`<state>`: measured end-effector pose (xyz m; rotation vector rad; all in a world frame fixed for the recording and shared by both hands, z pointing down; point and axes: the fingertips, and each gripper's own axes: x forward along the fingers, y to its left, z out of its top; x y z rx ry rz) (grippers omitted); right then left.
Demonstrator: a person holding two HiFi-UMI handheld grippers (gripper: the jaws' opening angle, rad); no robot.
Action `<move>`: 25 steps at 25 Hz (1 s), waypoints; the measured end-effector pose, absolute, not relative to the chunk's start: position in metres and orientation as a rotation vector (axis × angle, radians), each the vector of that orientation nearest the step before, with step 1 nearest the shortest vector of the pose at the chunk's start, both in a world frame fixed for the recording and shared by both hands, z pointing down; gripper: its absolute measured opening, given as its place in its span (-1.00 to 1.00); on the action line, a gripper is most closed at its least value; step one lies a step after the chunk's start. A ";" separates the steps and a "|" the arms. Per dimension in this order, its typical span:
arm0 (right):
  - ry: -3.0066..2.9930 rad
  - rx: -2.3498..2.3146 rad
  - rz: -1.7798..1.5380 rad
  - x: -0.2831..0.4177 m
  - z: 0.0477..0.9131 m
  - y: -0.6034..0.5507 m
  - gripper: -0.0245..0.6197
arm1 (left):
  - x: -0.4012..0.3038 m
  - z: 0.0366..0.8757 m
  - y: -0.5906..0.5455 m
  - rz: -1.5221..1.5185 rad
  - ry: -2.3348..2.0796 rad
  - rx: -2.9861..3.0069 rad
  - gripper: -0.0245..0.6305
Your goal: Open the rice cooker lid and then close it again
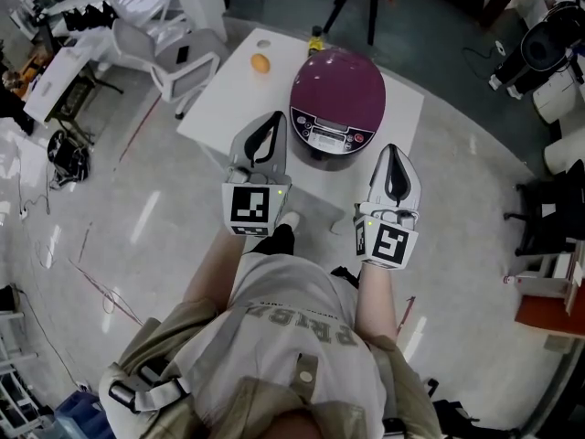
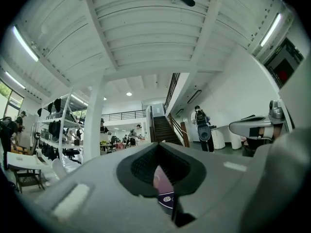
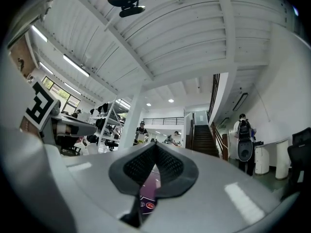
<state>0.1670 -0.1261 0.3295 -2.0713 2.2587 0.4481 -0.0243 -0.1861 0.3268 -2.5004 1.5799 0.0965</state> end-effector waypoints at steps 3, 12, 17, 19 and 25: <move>2.258 -2.077 0.497 0.164 0.325 -0.124 -0.92 | -0.022 0.326 -0.183 0.087 1.564 -2.507 -0.91; 2.246 -2.104 0.503 0.167 0.321 -0.115 -0.92 | -0.013 0.328 -0.171 0.050 1.507 -2.513 -0.91; 2.239 -2.112 0.486 0.169 0.326 -0.113 -0.92 | -0.013 0.331 -0.169 0.042 1.501 -2.512 -0.91; 2.246 -2.113 0.491 0.167 0.328 -0.111 -0.92 | -0.014 0.333 -0.168 0.041 1.501 -2.515 -0.91; 2.249 -2.114 0.505 0.166 0.325 -0.109 -0.92 | -0.014 0.330 -0.165 0.051 1.498 -2.519 -0.91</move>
